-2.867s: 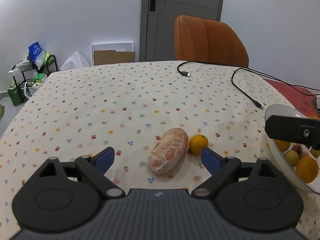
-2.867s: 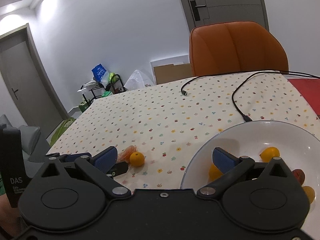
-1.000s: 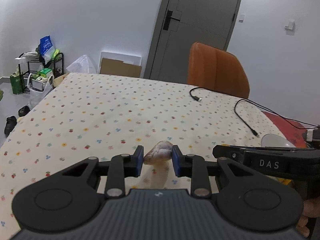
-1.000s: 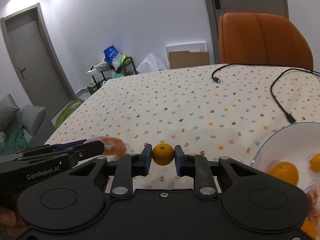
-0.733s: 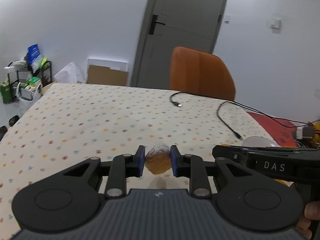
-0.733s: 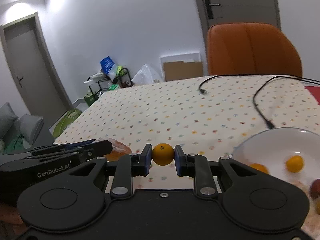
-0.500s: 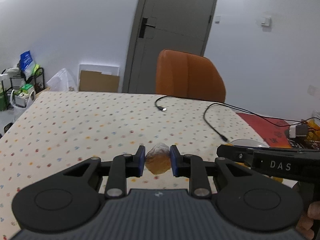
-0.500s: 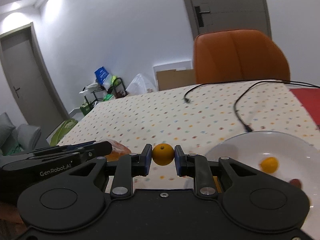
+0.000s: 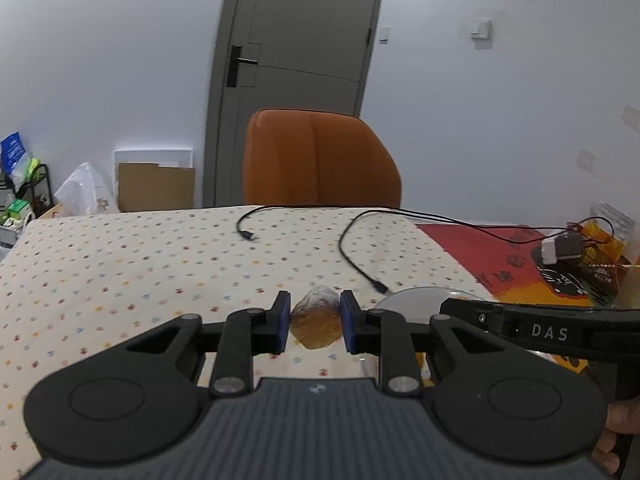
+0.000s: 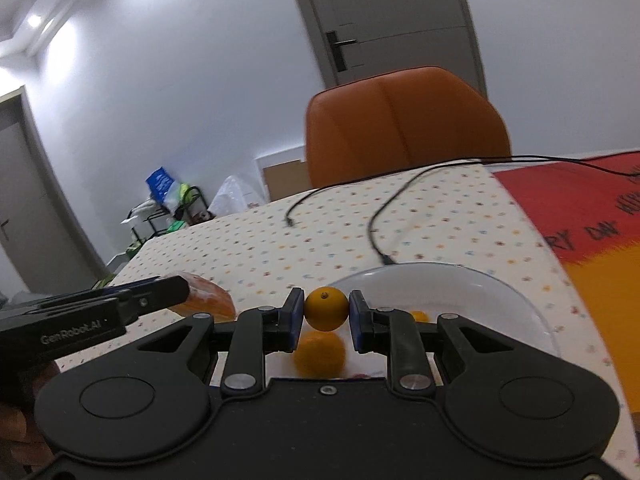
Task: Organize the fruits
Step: 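Carry the pomelo segment and tangerine to the plate and open both tools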
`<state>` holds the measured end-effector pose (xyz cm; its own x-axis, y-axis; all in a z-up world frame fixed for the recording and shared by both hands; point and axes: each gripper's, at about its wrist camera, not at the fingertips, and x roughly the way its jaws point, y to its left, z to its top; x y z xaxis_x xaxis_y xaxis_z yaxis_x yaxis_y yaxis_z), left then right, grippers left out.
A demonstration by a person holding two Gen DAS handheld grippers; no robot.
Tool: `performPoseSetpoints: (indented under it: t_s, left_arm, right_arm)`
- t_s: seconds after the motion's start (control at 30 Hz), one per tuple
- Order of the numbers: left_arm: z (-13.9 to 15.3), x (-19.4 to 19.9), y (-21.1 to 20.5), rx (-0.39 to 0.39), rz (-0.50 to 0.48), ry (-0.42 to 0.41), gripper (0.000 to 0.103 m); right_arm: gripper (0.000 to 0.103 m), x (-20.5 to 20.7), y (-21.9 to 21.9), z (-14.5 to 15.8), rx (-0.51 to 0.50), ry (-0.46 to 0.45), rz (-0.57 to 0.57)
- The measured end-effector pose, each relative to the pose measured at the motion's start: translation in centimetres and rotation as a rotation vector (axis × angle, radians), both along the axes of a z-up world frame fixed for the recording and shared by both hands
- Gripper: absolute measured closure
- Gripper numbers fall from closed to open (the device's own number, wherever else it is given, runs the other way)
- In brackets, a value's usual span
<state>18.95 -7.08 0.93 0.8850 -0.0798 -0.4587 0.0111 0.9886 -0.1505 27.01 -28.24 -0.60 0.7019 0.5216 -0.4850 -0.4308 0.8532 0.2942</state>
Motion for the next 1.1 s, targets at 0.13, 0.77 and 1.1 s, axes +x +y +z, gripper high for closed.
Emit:
performPoseSetpoints:
  t_s: [0.13, 0.77, 1.1]
  left_arm:
    - [0.0, 0.6, -1.2, 0.008, -0.018, 0.003, 0.079]
    - [0.3, 3.6, -7.1, 0.067, -0.103, 0.008, 0.079]
    - [-0.2, 4.2, -7.6, 0.020, -0.079, 0.050, 0.074]
  right_arm:
    - [0.080, 0.3, -1.6, -0.3, 0.021, 0.008, -0.024]
    - [0.055, 1.0, -7.8, -2.3, 0.124, 0.040, -0.114]
    - [0.055, 0.2, -9.5, -2.7, 0.143, 0.049, -0.136]
